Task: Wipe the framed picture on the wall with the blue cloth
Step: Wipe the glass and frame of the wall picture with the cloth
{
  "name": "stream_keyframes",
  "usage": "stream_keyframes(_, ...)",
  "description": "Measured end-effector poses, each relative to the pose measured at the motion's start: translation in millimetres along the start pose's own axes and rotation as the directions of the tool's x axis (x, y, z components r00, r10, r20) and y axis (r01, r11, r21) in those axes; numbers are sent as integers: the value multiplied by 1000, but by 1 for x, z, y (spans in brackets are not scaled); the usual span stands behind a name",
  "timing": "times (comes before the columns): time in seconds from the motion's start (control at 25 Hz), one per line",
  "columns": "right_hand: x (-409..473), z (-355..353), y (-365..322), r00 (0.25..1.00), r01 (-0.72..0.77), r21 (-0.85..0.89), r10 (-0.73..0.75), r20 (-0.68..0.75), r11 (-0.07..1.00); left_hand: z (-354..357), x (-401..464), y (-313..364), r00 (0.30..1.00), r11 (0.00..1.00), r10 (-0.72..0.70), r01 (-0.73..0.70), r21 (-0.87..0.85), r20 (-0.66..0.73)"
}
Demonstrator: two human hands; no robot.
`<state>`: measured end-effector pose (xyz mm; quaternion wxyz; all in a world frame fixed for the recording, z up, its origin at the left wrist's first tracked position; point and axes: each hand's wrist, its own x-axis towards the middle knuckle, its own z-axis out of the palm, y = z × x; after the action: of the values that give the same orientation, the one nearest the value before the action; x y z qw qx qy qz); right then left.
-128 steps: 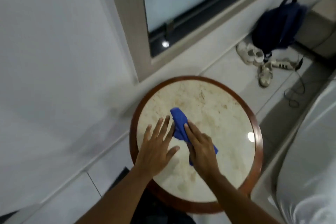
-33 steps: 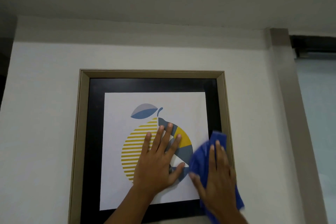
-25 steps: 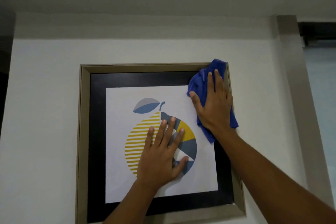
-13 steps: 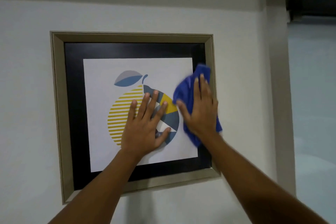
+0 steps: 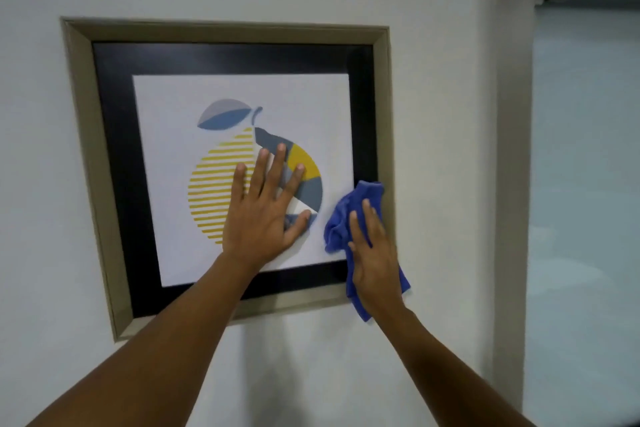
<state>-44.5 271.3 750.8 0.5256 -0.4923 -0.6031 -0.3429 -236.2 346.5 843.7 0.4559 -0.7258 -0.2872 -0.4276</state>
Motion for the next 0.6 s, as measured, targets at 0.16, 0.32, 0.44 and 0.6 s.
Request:
stream_keyframes(0.16,-54,-41,20,979,-182,180,161,122,967,14,-56,99,979,968,167,-139,-211,119)
stream_keyframes(0.32,-89,-56,9,798,-598,369,489,352,711,19,-103,200,968,956,-48,116,-270,245)
stream_keyframes(0.44,-108,-83,16,753,-658,445,558,350,608,31,-113,239,969,923,-153,210,-321,194)
stream_keyframes(0.6,-234,-143,61,607,-792,353,709,359,498,16,-191,359,931,872,47,138,-469,362)
